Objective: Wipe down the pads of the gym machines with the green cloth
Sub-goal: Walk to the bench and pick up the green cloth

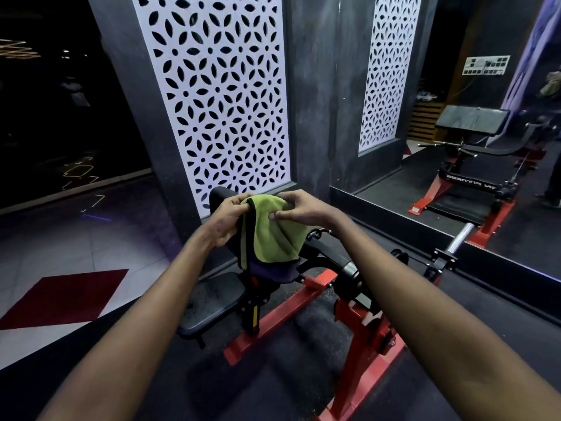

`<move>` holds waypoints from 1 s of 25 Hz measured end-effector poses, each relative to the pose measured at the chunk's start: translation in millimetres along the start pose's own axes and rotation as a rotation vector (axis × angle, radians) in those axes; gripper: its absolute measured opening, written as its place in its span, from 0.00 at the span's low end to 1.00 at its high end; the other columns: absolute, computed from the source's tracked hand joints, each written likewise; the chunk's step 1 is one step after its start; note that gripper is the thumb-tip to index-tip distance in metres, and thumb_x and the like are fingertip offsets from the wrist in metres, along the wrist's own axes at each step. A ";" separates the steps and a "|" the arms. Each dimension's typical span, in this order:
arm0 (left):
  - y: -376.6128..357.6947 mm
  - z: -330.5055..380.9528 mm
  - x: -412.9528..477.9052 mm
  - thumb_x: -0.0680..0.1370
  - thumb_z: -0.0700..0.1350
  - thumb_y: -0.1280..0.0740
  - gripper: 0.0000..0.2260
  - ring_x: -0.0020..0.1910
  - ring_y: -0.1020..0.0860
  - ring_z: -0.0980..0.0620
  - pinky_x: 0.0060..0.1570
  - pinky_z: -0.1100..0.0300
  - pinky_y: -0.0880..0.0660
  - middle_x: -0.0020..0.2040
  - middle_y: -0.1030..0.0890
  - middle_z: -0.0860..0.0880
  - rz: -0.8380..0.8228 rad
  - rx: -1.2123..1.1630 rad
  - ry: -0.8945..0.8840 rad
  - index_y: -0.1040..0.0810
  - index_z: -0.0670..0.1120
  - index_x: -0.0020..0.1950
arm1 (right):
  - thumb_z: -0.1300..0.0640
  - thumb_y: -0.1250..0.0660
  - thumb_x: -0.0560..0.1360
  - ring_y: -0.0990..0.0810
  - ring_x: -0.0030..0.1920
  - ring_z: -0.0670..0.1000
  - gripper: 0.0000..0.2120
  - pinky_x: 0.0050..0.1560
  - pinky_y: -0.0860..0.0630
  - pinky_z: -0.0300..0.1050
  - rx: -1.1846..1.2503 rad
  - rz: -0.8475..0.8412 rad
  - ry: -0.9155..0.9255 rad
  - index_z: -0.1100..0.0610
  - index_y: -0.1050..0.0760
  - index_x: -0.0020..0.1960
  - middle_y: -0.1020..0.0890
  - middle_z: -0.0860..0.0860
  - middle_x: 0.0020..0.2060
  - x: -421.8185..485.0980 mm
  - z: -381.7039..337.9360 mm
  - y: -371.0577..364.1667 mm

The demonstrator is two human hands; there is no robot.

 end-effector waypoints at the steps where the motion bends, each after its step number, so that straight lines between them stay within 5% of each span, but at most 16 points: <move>1: -0.9 1.6 -3.1 0.82 0.43 0.36 0.09 0.50 0.17 0.46 0.48 0.55 0.18 0.52 0.16 0.42 0.011 -0.048 -0.002 0.19 0.43 0.59 | 0.41 0.24 0.70 0.17 0.55 0.56 0.21 0.61 0.22 0.59 -0.060 0.019 0.003 0.53 0.19 0.56 0.15 0.54 0.52 3.8 -1.0 1.8; 5: -1.5 -35.8 -21.9 0.79 0.59 0.35 0.27 0.64 0.21 0.44 0.63 0.46 0.23 0.65 0.20 0.43 -0.101 -0.170 0.125 0.27 0.44 0.72 | 0.47 0.24 0.73 0.17 0.51 0.49 0.15 0.58 0.21 0.51 0.017 0.076 0.048 0.54 0.19 0.54 0.15 0.50 0.49 8.0 -10.3 13.7; 8: 4.3 -88.2 -24.0 0.70 0.45 0.21 0.29 0.62 0.21 0.37 0.66 0.37 0.27 0.62 0.18 0.39 -0.026 -0.071 0.207 0.25 0.40 0.68 | 0.56 0.25 0.76 0.19 0.46 0.46 0.06 0.52 0.23 0.46 0.057 0.091 0.041 0.55 0.19 0.51 0.16 0.47 0.44 7.2 -10.6 15.8; 12: 28.8 -78.9 -20.8 0.72 0.37 0.24 0.22 0.55 0.19 0.40 0.59 0.46 0.22 0.58 0.17 0.36 0.276 -0.194 0.113 0.24 0.36 0.64 | 0.60 0.28 0.72 0.23 0.46 0.51 0.09 0.45 0.33 0.44 -0.188 0.405 0.113 0.58 0.21 0.52 0.22 0.49 0.43 2.4 -20.8 29.4; 16: 31.7 -70.2 -17.4 0.72 0.36 0.25 0.22 0.53 0.17 0.45 0.59 0.53 0.21 0.60 0.18 0.37 0.144 -0.240 0.154 0.23 0.35 0.65 | 0.61 0.29 0.72 0.24 0.48 0.53 0.12 0.48 0.29 0.45 -0.197 0.534 0.131 0.58 0.24 0.54 0.26 0.51 0.48 -5.0 -24.1 30.7; 19: 42.1 -70.2 -17.2 0.77 0.35 0.31 0.12 0.46 0.15 0.47 0.52 0.55 0.18 0.59 0.19 0.37 0.247 -0.310 0.152 0.21 0.37 0.60 | 0.63 0.27 0.70 0.22 0.49 0.55 0.15 0.49 0.26 0.46 -0.170 0.442 0.202 0.57 0.21 0.56 0.24 0.52 0.49 -1.0 -31.8 13.3; 21: 49.5 -68.8 -18.3 0.80 0.42 0.34 0.08 0.40 0.15 0.48 0.41 0.57 0.17 0.54 0.19 0.40 0.298 -0.405 0.178 0.20 0.40 0.56 | 0.64 0.25 0.69 0.20 0.49 0.54 0.17 0.50 0.23 0.45 -0.155 0.312 0.255 0.54 0.18 0.57 0.22 0.54 0.50 1.1 -37.0 -6.2; 24: 55.1 -59.0 -16.3 0.73 0.66 0.32 0.33 0.43 0.16 0.43 0.40 0.55 0.19 0.52 0.17 0.38 0.210 -0.392 0.223 0.19 0.38 0.61 | 0.60 0.20 0.68 0.20 0.49 0.50 0.21 0.52 0.26 0.40 -0.149 0.144 0.244 0.51 0.16 0.59 0.22 0.50 0.49 0.2 -39.8 -33.0; 25: 53.1 -53.1 -15.7 0.68 0.68 0.27 0.39 0.46 0.16 0.42 0.42 0.53 0.18 0.54 0.17 0.38 0.158 -0.322 0.212 0.21 0.37 0.64 | 0.56 0.19 0.68 0.20 0.50 0.49 0.21 0.53 0.26 0.38 -0.152 0.073 0.217 0.49 0.16 0.60 0.22 0.49 0.50 0.6 -39.5 -42.8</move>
Point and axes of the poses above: each hand's wrist, its own x-axis towards the middle knuckle, its own y-axis out of the back of the hand, z = x × y, the point moved 10 cm from there along x, towards the middle knuckle
